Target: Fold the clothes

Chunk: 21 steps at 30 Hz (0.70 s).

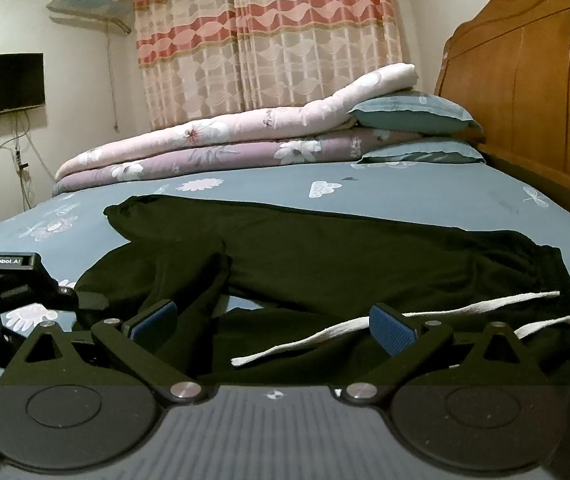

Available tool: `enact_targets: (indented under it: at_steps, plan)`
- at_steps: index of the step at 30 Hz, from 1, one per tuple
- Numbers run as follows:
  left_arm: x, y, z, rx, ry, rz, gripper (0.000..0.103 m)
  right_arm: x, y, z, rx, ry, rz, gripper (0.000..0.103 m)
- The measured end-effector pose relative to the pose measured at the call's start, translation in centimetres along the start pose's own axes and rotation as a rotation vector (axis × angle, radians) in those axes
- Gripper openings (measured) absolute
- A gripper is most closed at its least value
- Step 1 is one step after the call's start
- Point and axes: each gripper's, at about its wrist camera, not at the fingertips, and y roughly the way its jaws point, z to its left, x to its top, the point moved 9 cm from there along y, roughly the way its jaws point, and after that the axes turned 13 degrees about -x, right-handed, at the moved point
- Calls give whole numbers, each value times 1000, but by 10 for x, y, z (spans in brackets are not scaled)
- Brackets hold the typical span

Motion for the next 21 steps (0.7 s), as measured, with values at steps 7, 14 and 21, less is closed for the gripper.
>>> enact_targets:
  at_steps: [7,14,21]
  plan:
    - [23,-5,-10,-25,35,-115,50,-8,3,16,22,-77,28,103]
    - [19,9,8,26,1,-80,37,-15,4,30,29,-152,39,103]
    - [41,-25,1,167,119,-131,23,-13,2,25,27,-134,34,103]
